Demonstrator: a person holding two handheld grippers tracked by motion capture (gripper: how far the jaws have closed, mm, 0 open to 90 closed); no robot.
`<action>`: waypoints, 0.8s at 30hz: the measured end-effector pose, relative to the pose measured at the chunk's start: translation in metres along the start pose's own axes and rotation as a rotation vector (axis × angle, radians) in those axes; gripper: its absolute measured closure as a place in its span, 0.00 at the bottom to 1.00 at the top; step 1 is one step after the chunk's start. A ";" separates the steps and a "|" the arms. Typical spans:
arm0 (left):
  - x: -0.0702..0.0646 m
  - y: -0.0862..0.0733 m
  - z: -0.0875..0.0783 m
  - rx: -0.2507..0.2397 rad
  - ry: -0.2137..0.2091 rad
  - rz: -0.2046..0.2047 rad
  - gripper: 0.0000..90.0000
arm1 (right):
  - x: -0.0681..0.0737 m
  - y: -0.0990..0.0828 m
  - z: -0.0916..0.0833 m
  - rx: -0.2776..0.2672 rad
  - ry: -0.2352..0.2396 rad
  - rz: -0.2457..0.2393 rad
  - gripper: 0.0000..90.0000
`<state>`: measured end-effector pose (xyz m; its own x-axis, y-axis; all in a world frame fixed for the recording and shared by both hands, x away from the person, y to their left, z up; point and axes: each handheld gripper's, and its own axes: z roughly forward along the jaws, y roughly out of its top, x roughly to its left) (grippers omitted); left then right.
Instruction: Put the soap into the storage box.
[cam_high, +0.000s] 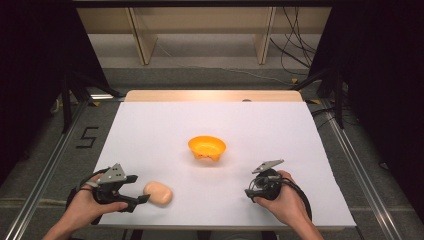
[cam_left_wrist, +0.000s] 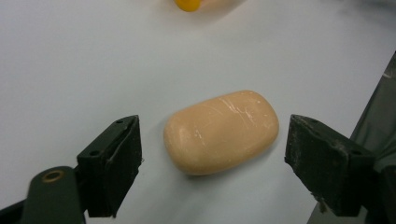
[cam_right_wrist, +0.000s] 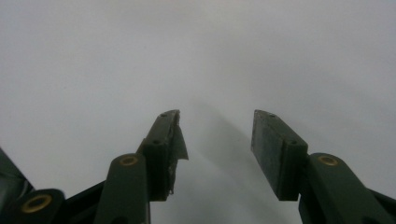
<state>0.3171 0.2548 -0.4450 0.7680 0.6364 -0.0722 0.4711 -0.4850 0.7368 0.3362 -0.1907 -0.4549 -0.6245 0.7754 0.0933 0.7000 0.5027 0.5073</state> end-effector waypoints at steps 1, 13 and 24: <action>0.000 0.000 0.000 0.000 0.000 0.000 0.19 | 0.000 0.000 0.000 0.000 0.000 0.000 0.57; 0.001 0.029 0.014 0.219 -0.124 0.381 0.19 | -0.007 -0.007 -0.012 -0.010 -0.020 -0.029 0.53; -0.002 0.047 0.041 0.361 -0.253 0.621 0.22 | -0.008 -0.004 -0.012 -0.030 -0.024 -0.047 0.52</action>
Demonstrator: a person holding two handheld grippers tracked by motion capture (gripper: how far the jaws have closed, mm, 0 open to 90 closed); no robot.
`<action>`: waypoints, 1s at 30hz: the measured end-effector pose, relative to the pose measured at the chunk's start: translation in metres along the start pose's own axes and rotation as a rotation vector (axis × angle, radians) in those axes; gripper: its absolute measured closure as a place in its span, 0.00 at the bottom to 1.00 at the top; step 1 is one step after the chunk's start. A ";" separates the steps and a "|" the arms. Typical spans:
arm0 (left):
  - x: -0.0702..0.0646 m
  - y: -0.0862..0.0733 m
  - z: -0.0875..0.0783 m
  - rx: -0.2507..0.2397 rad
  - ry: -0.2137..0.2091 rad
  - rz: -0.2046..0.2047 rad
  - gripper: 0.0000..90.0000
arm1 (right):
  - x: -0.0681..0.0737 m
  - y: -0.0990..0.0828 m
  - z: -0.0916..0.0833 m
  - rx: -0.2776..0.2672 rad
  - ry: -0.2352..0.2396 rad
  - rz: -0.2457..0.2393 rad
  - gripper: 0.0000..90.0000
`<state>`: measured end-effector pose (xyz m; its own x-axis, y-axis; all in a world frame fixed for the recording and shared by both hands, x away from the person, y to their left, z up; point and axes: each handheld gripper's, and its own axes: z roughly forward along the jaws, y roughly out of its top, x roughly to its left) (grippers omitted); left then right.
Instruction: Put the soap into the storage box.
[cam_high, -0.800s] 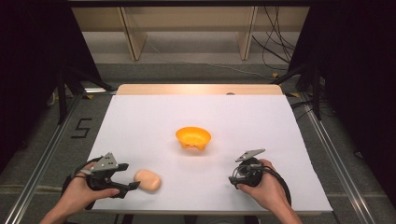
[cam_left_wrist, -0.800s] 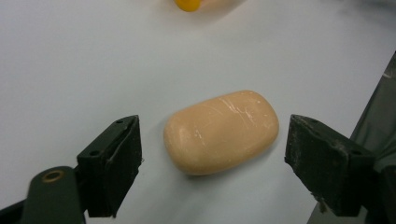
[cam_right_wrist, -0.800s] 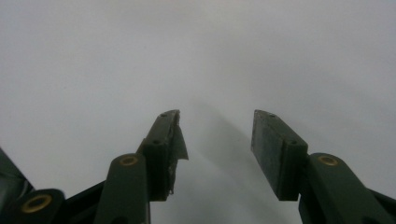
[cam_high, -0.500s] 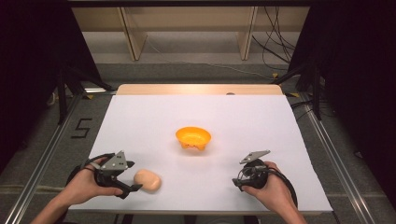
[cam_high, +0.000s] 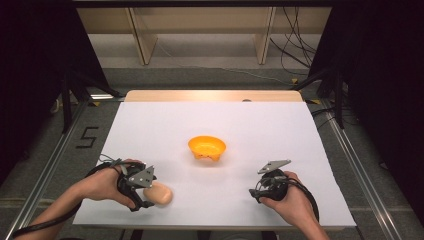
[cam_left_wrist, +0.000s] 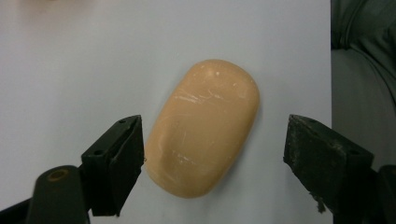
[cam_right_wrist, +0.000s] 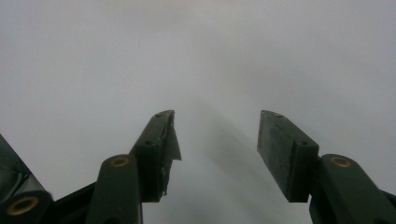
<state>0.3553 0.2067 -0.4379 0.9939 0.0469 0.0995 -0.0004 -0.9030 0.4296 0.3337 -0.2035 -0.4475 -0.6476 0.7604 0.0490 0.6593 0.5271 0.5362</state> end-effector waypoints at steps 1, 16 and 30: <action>0.001 0.001 0.001 0.010 -0.002 0.013 0.22 | 0.000 0.000 0.000 -0.001 0.003 0.003 0.52; 0.013 0.011 0.027 0.116 -0.080 0.113 0.23 | 0.001 0.001 0.002 -0.004 0.017 0.009 0.50; 0.020 0.011 0.040 0.179 -0.134 0.087 0.30 | 0.003 0.000 0.003 0.008 0.033 0.028 0.50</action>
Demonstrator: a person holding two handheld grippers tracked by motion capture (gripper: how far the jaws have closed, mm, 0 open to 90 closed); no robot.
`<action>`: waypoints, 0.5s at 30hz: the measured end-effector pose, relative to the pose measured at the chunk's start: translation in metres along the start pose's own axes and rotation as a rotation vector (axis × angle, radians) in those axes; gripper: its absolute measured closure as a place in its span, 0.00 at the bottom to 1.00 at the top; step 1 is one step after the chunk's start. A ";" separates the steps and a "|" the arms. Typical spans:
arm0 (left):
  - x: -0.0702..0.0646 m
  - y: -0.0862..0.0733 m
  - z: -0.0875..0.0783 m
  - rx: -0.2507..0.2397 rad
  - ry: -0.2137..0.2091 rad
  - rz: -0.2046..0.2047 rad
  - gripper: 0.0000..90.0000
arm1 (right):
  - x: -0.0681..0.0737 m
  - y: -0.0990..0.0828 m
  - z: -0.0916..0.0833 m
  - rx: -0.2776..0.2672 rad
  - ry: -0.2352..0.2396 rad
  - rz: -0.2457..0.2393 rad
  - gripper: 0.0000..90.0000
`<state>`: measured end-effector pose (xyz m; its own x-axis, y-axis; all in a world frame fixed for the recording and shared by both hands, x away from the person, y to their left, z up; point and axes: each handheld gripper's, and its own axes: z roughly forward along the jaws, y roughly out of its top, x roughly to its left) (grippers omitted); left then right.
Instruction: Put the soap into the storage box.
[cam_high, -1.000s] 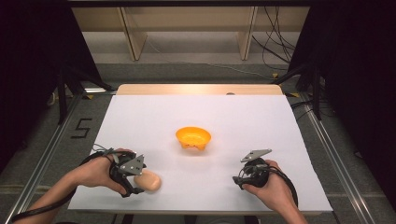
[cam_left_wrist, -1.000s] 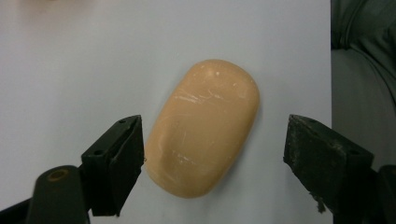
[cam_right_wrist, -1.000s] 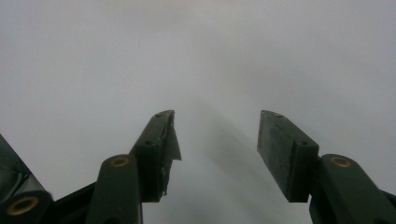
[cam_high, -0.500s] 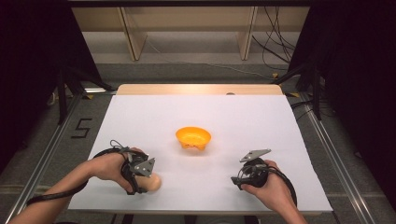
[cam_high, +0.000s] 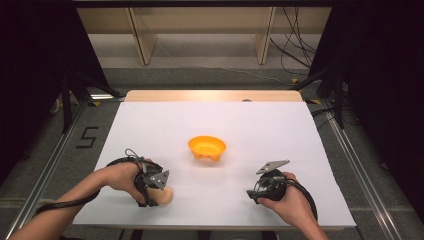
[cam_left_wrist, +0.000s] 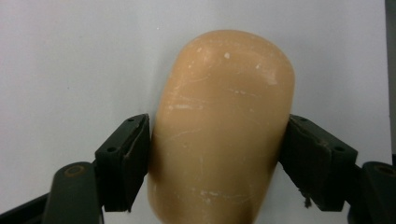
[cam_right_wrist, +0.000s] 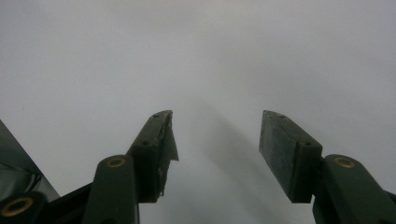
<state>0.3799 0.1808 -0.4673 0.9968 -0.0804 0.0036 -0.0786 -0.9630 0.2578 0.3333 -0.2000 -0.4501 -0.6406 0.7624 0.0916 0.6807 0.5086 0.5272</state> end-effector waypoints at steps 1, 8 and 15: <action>0.001 0.000 0.000 0.006 -0.002 -0.005 0.30 | 0.000 0.000 0.001 -0.002 -0.002 -0.007 0.50; 0.001 -0.002 -0.001 0.002 -0.005 -0.106 0.33 | 0.001 0.000 0.001 -0.002 0.004 0.000 0.50; 0.001 -0.002 -0.001 0.003 0.004 -0.139 0.33 | 0.001 -0.001 0.002 0.002 0.006 0.007 0.50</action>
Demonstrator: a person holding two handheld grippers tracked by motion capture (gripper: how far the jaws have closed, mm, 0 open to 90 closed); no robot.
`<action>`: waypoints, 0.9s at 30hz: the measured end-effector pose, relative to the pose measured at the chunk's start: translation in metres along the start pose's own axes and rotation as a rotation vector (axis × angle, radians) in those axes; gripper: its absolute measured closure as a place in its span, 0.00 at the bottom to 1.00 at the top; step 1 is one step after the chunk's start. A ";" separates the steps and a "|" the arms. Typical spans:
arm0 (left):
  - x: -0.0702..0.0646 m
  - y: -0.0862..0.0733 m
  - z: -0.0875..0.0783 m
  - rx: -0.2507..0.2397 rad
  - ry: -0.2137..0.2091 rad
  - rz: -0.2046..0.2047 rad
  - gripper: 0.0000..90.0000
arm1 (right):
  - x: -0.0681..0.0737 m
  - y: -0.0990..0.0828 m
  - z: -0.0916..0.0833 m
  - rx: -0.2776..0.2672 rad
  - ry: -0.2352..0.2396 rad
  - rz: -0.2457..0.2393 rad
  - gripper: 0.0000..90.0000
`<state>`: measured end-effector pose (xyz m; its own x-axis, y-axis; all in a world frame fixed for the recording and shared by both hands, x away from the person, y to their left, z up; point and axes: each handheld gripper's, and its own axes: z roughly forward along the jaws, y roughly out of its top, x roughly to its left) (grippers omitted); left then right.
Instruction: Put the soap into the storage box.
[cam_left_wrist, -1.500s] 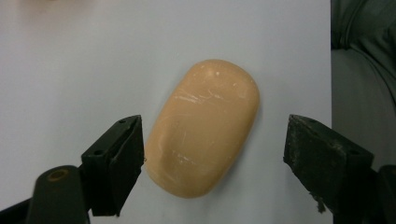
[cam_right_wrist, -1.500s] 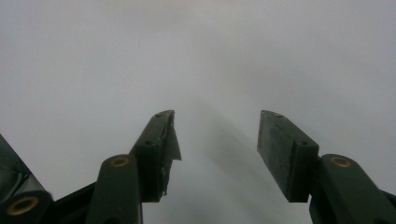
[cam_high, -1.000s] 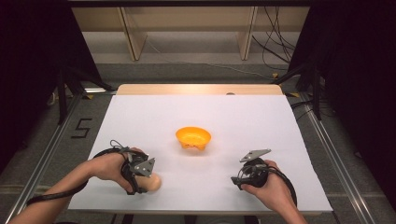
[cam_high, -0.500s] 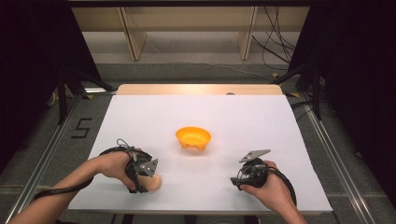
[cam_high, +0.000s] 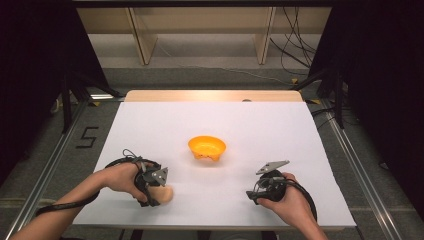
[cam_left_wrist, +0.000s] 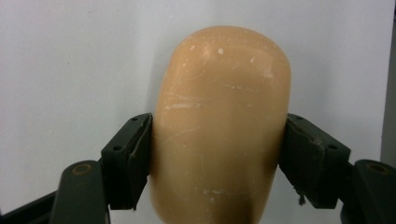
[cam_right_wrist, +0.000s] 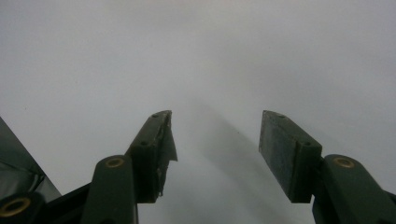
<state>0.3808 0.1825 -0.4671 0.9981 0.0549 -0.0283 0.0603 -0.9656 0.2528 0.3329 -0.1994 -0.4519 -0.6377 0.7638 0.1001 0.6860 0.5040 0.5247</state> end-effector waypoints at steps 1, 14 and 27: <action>-0.001 0.000 0.000 -0.003 0.003 -0.011 0.33 | 0.000 0.000 0.000 0.001 0.001 -0.002 0.50; -0.007 0.004 -0.001 0.060 0.051 -0.061 0.34 | 0.001 -0.001 0.002 -0.001 0.008 0.012 0.50; -0.013 -0.018 -0.003 -0.085 0.085 -0.158 0.35 | 0.000 -0.001 0.003 -0.001 0.009 0.025 0.50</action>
<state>0.3671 0.2000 -0.4686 0.9734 0.2290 0.0070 0.2137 -0.9186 0.3323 0.3331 -0.1989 -0.4548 -0.6236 0.7723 0.1211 0.7014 0.4842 0.5231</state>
